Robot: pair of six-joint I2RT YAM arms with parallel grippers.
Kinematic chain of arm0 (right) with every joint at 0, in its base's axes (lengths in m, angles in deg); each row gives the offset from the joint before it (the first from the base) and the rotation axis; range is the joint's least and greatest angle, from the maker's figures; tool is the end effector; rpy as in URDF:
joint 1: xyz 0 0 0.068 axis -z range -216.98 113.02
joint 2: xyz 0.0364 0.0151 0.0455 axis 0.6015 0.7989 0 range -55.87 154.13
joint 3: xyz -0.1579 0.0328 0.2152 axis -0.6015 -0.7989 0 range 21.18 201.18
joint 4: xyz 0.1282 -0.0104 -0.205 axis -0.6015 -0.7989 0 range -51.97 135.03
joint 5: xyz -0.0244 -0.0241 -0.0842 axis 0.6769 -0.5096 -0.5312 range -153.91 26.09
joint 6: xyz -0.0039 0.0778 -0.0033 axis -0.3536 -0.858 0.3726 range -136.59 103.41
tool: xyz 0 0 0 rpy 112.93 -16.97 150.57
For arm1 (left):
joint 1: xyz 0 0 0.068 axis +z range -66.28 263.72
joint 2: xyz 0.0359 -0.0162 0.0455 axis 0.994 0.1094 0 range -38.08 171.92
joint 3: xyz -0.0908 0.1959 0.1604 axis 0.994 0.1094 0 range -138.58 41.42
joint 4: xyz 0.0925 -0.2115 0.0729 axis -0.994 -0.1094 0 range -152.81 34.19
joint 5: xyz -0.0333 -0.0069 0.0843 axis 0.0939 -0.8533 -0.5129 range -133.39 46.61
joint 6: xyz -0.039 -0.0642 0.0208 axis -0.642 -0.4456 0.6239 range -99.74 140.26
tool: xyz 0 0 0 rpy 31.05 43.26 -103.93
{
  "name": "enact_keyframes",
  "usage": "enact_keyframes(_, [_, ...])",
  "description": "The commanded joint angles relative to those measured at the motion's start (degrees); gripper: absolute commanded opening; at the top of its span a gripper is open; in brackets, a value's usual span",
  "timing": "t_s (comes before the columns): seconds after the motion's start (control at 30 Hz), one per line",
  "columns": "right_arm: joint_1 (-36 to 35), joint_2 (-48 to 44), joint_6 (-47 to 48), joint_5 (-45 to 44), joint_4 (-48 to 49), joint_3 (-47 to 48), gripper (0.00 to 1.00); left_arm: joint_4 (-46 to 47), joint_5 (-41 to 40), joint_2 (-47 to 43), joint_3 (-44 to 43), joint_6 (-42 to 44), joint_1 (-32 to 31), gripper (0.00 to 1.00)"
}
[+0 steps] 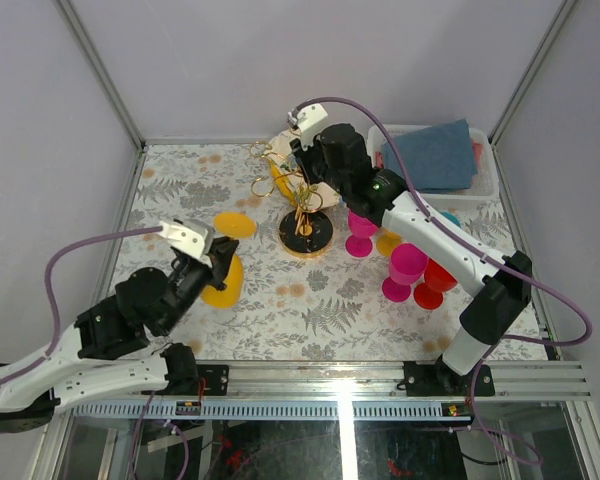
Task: Place the wine glass upside down on the wine glass rack
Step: Move the wine rack to the center of the board.
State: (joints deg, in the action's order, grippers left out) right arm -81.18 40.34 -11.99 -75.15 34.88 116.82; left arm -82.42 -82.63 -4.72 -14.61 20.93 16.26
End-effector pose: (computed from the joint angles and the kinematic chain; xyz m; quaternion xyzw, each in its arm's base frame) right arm 0.3027 0.2764 0.4037 -0.2597 0.7238 0.1441 0.6229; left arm 0.0819 -0.0873 0.3896 0.1959 0.6988 -0.1487 0.6717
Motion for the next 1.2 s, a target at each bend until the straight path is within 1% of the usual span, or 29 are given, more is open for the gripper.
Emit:
enact_keyframes(0.0, [0.7, -1.1, 1.9, 4.0, 4.2, 2.9, 0.0, 18.0, 3.3, -3.4, 8.0, 3.5, 0.1, 0.0])
enact_keyframes(0.13, [0.7, -1.2, 1.4, 5.8, 3.7, 1.2, 0.01, 24.1, 7.7, -4.2, 14.3, 3.6, 0.1, 0.0])
enact_keyframes(0.2, [0.8, -1.2, 1.1, 6.4, 3.2, 0.8, 0.03, 25.7, 9.7, -3.9, 17.0, 3.9, 0.1, 0.02])
enact_keyframes(0.33, [1.0, -1.2, 0.9, 7.3, 2.9, -0.2, 0.08, 24.4, 11.9, -3.1, 18.8, 3.0, 0.1, 0.03])
enact_keyframes(0.43, [1.0, -1.3, 0.8, 7.6, 3.0, -0.7, 0.16, 25.7, 13.2, -3.5, 19.5, 1.6, 0.1, 0.0])
enact_keyframes(0.5, [1.0, -1.4, 0.7, 7.7, 3.0, -0.7, 0.24, 28.9, 14.1, -4.2, 20.9, 0.8, 0.1, 0.0])
enact_keyframes(0.53, [1.1, -1.6, 0.7, 7.7, 3.0, -0.7, 0.29, 30.6, 13.9, -4.3, 21.5, 0.6, 0.1, 0.0])
enact_keyframes(0.67, [1.1, -2.8, 0.5, 7.8, 2.6, -0.8, 0.46, 34.4, 12.6, -2.8, 22.5, 0.8, 0.1, 0.0])
enact_keyframes(0.77, [1.1, -4.2, 0.6, 7.8, 2.4, -1.0, 0.53, 34.7, 10.3, -0.5, 21.4, -0.4, 0.1, 0.0])
enact_keyframes(0.87, [1.1, -5.9, 0.4, 7.7, 2.6, -1.9, 0.6, 35.5, 11.0, 0.7, 21.3, 1.1, 0.1, 0.0])
enact_keyframes(0.93, [1.1, -7.1, 0.1, 7.8, 2.6, -2.8, 0.65, 36.6, 13.2, 0.2, 22.5, 4.4, 0.1, 0.0])
enact_keyframes(0.97, [1.1, -7.8, -0.1, 7.8, 2.6, -3.2, 0.68, 37.5, 13.8, -0.2, 23.3, 5.9, 0.1, 0.0])
enact_keyframes(1.07, [1.1, -10.5, -0.6, 7.7, 3.2, -5.2, 0.72, 42.0, 10.3, -1.1, 26.6, 9.4, 0.1, 0.0])
enact_keyframes(1.13, [1.2, -12.3, -0.9, 7.6, 3.5, -6.5, 0.74, 45.8, 8.9, -1.4, 28.6, 10.9, 0.4, 0.0])
enact_keyframes(1.17, [1.1, -13.2, -1.0, 7.5, 3.6, -7.2, 0.75, 47.2, 9.5, -1.5, 29.2, 11.2, 0.9, 0.0])
